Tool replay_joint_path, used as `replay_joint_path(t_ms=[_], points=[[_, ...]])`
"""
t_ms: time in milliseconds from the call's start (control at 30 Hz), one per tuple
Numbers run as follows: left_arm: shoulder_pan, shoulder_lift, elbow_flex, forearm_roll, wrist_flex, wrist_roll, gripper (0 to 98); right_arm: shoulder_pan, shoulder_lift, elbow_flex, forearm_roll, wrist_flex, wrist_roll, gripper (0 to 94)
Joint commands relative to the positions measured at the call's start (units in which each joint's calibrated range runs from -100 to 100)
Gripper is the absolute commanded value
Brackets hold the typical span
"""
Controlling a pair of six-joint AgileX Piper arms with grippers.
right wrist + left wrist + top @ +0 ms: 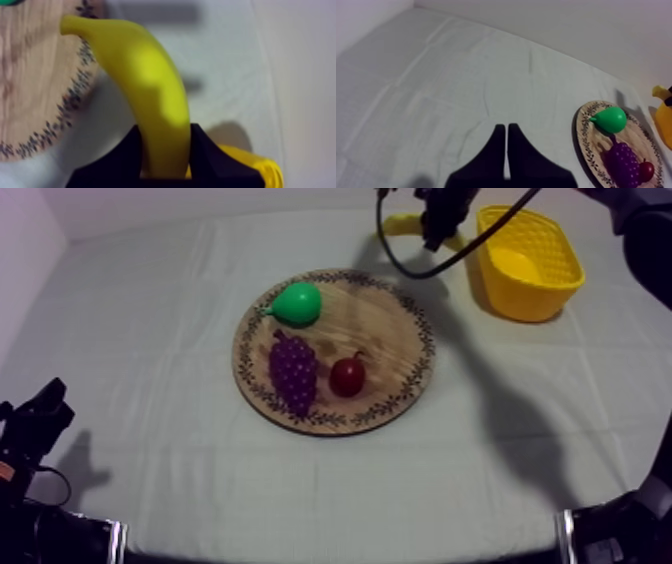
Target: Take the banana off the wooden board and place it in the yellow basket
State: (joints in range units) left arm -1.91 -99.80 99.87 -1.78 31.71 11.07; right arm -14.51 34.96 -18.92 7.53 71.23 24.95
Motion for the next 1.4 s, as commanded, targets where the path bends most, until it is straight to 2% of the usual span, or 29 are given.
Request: replay_joint_path(t_ms=[0, 867, 1367], points=[[-0.01, -0.03, 0.02, 0.00, -0.02, -0.01, 0.1, 1.20, -0.51, 0.39, 0.17, -0.02, 0.01, 23.3], [-0.01, -0.03, 0.02, 0.00, -0.02, -0.01, 0.1, 11.31, -0.29, -0.43, 1.44, -0.62, -0.55, 23.9], [-0.01, -0.03, 0.02, 0.00, -0.02, -0.01, 0.1, 14.84, 1.80, 1.31, 1.93, -2.47, -0.58, 24.5]])
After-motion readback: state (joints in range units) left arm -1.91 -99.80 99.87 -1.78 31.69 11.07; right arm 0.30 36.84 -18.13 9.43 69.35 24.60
